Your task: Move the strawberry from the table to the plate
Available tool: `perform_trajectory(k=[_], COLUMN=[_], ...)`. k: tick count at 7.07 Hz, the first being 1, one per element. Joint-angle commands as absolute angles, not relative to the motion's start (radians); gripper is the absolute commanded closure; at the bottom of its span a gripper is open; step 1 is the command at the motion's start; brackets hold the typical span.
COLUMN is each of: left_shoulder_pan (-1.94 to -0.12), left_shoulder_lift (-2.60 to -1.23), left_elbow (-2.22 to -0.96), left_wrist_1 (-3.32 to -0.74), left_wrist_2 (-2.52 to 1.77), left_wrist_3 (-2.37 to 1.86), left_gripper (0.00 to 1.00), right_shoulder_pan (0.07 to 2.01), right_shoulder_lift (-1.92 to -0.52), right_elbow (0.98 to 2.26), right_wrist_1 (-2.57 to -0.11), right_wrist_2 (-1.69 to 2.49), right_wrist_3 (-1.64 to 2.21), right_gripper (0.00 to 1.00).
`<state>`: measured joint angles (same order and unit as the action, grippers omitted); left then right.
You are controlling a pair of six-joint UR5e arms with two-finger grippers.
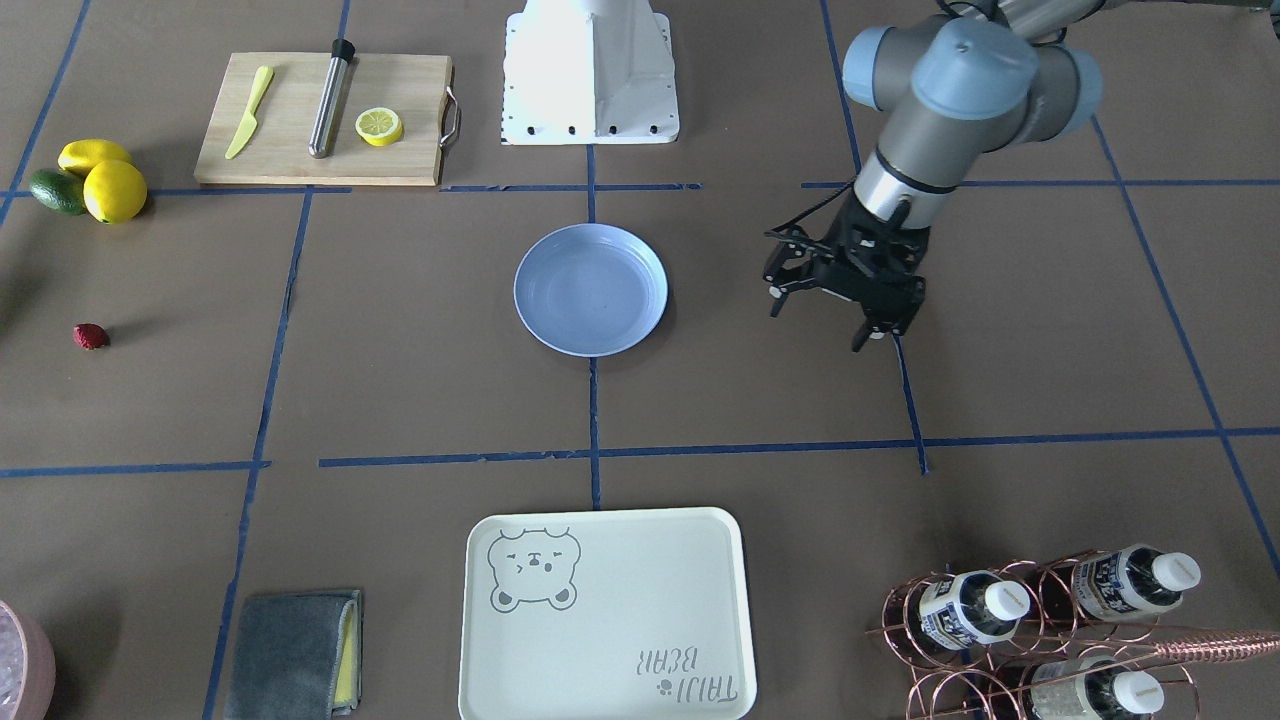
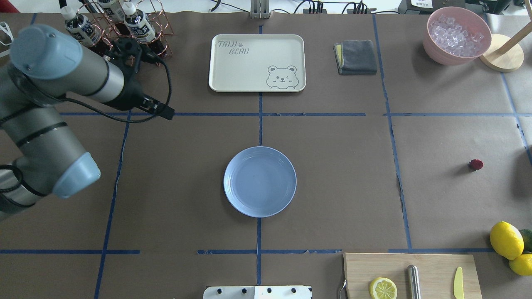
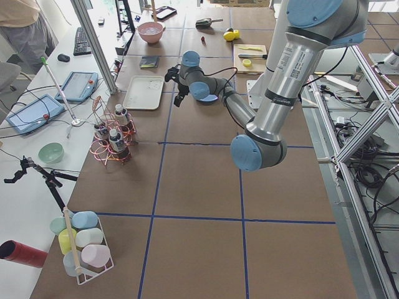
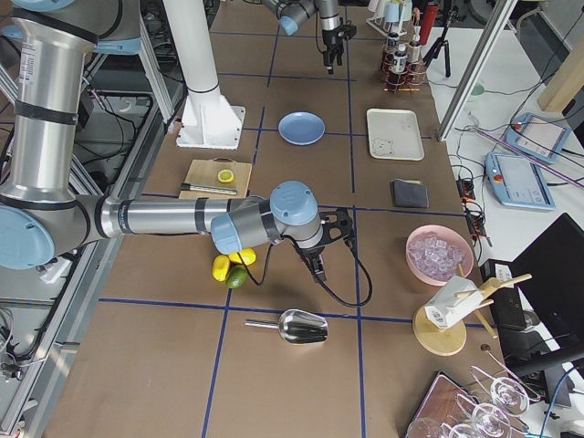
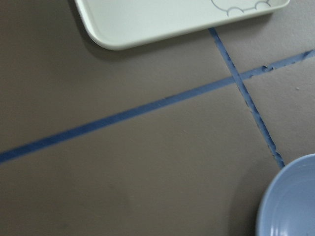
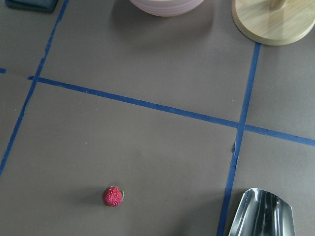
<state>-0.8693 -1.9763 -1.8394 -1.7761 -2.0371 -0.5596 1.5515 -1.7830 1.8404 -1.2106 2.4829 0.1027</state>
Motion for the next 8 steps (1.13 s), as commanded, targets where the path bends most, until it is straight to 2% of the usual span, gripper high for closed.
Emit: perform_trajectory(k=[1, 3, 4, 5, 7, 8], left_shoulder_pan=[-1.152, -1.407, -1.469, -1.541, -1.624, -1.626], left_shoulder_lift=[-1.872, -1.844, -1.827, -1.743, -1.595, -1.563], left_elbow=[-1.844, -1.702, -1.660, -1.642, -1.644, -1.644], left_wrist_1=[-1.622, -1.432, -1.418, -1.419, -1.445, -1.447], left_wrist_2=[-2.135, -2.237, -2.238, -2.241, -2.349, -2.385], left_wrist_3=[-0.227, 0.010, 0.106, 0.270, 0.284, 0.278], left_gripper=[0.00, 0.00, 0.00, 0.00, 0.00, 0.00], right_shoulder_pan=[1.545, 1.505, 1.497, 1.470, 1.346, 1.324], right_shoulder_lift=[-1.790, -1.789, -1.799, -1.810, -1.862, -1.885], right_elbow=[1.845, 1.845, 1.842, 1.844, 1.853, 1.852], right_wrist_1=[-1.016, -0.935, -0.914, -0.914, -0.913, -0.910], right_wrist_2=[2.500, 2.510, 2.502, 2.496, 2.367, 2.350], right_wrist_3=[0.338, 0.387, 0.374, 0.374, 0.379, 0.380], right_gripper=[0.00, 0.00, 0.00, 0.00, 0.00, 0.00])
